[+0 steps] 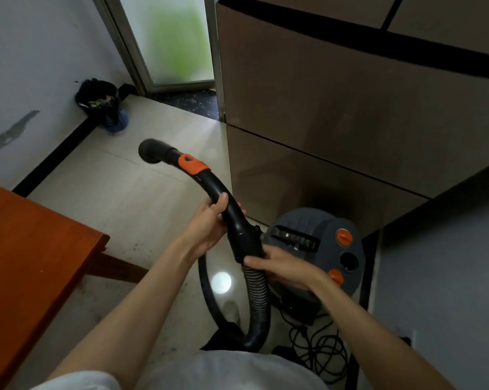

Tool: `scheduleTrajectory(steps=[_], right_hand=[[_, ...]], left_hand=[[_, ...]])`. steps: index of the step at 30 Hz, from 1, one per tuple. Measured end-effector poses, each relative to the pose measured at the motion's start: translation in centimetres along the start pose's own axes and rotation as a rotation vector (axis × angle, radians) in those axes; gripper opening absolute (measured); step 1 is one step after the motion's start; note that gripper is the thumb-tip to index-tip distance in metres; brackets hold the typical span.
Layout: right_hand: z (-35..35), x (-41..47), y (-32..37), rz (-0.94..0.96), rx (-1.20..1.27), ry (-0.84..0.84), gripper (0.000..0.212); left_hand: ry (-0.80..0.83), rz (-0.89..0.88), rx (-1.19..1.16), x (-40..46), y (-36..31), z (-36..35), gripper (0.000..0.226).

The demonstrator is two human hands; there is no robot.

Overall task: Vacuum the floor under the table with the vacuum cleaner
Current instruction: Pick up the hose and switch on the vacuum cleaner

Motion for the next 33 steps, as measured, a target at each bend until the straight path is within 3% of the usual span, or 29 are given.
scheduleTrajectory(steps=[2, 3, 6, 8, 13, 17, 20, 22, 26, 33], right_hand=[[2.2, -1.4, -0.6, 0.008, 0.157, 0.004, 0.049], [3.9, -2.2, -0.5, 0.036, 0.189, -0.057, 0.048], [9.9, -4.0, 0.3, 0.122, 0.104, -0.392, 0.032], [11.5, -4.4, 1.4, 0.143, 0.0, -0.463, 0.026], [7.9, -3.5, 3.4, 0.138, -0.254, -0.258, 0.021], [6.1, -2.5, 1.1, 0.042, -0.316, -0.135, 0.022], [5.4, -2.5, -0.5, 0.0, -0.361, -0.085, 0.027], [5.3, -2.9, -1.7, -0.014, -0.396, -0.083, 0.028], [5.4, -3.2, -4.1, -0.041, -0.527, -0.034, 0.025], [6.3, -2.9, -6.9, -0.056, -0.537, -0.038, 0.027]], left_hand=[[0.031, 0.017, 0.086, -0.9, 1.6, -1.3, 0.021], [0.04, 0.024, 0.124, -1.4, 2.6, -2.0, 0.02], [0.068, 0.053, 0.182, -3.2, 6.2, -4.2, 0.01], [0.066, 0.096, 0.203, -4.4, 9.7, -5.6, 0.015], [0.138, 0.149, 0.328, -7.4, 17.2, -8.7, 0.034], [0.189, 0.18, 0.469, -8.4, 20.2, -9.8, 0.048], [0.222, 0.243, 0.544, -8.2, 21.0, -9.1, 0.036], [0.133, 0.236, 0.56, -7.7, 20.0, -6.9, 0.027], [-0.19, 0.09, 0.371, -6.2, 15.9, -1.6, 0.038], [-0.295, -0.027, 0.076, -4.3, 16.7, -2.8, 0.042]])
Point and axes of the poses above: each hand's wrist, its own x-axis towards the middle knuckle, its own z-axis out of the back of the hand, y = z × x, the point moved 10 cm from there along x, towards the middle knuckle, and after that the axes turned 2 degrees about y, right-handed, at the moved point
